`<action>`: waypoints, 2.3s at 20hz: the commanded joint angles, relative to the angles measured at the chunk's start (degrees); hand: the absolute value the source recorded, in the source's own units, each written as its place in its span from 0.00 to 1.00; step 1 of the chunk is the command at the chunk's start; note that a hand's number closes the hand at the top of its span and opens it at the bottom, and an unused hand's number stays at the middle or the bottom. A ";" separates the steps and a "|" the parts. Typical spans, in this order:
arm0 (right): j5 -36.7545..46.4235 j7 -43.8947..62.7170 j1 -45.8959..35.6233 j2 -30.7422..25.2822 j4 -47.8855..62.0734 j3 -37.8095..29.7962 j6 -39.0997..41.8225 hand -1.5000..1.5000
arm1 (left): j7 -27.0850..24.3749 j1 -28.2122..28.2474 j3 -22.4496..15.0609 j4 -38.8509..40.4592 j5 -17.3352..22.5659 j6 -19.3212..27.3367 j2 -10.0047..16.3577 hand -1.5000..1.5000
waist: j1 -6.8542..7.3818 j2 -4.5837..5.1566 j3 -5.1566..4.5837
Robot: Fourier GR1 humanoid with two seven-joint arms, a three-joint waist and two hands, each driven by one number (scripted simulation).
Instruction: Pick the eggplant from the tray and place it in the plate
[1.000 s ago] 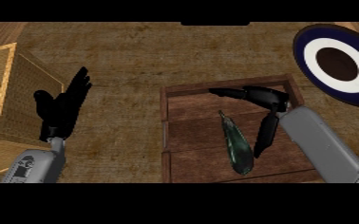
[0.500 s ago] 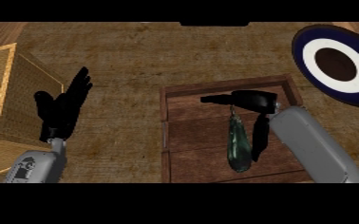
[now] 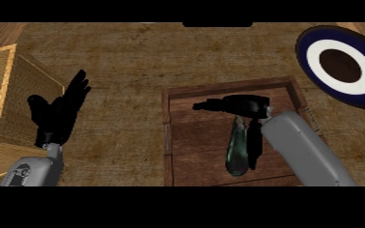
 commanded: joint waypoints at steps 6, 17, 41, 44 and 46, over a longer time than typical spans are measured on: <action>7.04 -1.88 -1.54 5.52 4.98 0.88 -0.38 0.00 | 1.94 -3.48 3.53 1.16 -0.40 -2.33 1.41 0.50 | 0.52 0.55 0.31; 7.06 -6.57 4.34 5.11 -2.88 5.95 0.74 1.00 | 1.43 -0.96 2.82 -1.11 -1.11 -1.87 -0.86 0.50 | 0.25 0.40 0.30; 25.39 36.31 -9.44 -5.17 -11.00 -33.02 -53.24 1.00 | 2.81 0.25 3.82 -2.46 -1.43 -3.15 -0.08 0.50 | -0.55 0.00 0.24; 25.75 39.15 -7.99 -5.54 -11.16 -36.24 -55.63 1.00 | 1.54 2.11 2.85 -2.93 -2.65 -1.95 -1.85 0.50 | -0.04 0.26 0.29; 21.96 37.30 -8.55 -6.02 -7.78 -40.22 -56.11 1.00 | 1.33 -2.79 3.83 1.46 -2.41 -2.94 -1.45 0.50 | -0.17 0.60 0.30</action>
